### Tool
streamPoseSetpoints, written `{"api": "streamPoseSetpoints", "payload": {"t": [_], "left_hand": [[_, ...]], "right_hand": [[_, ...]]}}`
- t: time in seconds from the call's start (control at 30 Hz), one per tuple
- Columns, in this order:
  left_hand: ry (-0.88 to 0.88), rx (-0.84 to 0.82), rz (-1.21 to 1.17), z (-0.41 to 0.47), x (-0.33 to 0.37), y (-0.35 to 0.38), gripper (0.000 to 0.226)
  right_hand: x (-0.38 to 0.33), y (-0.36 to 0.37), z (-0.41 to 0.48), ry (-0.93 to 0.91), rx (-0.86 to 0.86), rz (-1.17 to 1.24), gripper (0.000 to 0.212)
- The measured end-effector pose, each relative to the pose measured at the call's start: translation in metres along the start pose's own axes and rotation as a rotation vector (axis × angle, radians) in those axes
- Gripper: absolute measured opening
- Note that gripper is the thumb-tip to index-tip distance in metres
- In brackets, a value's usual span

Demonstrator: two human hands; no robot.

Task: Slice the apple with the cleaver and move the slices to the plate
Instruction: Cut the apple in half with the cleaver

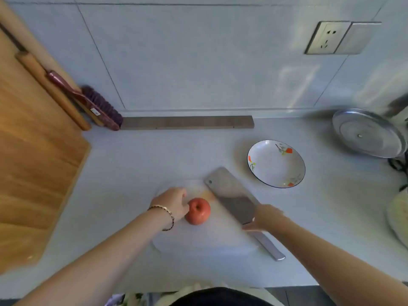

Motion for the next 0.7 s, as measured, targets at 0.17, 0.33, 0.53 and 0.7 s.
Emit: {"api": "streamPoseSetpoints", "payload": {"t": [0.17, 0.33, 0.53, 0.7], "left_hand": [[-0.046, -0.062, -0.111, -0.005, 0.004, 0.032, 0.059], [-0.072, -0.012, -0.171, -0.003, 0.011, 0.047, 0.061], [-0.165, 0.103, -0.349, -0.008, 0.012, 0.052, 0.059], [-0.195, 0.195, -0.532, -0.005, 0.019, 0.053, 0.057]], "right_hand": [[0.002, 0.028, -0.006, 0.051, -0.087, -0.034, 0.06], [0.011, 0.03, -0.006, 0.059, -0.026, -0.016, 0.047], [0.018, -0.006, -0.01, 0.075, 0.138, 0.127, 0.011], [0.015, -0.019, -0.017, 0.107, 0.213, 0.481, 0.017]]}}
Point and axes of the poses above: each hand's wrist, its own z-axis towards the middle knuckle, its own y-axis out of the palm, x = y × z, the point moved 1 cm from there along z, towards the middle knuckle, and after that the axes turned 10 degrees about x, right-handed, at the moved point
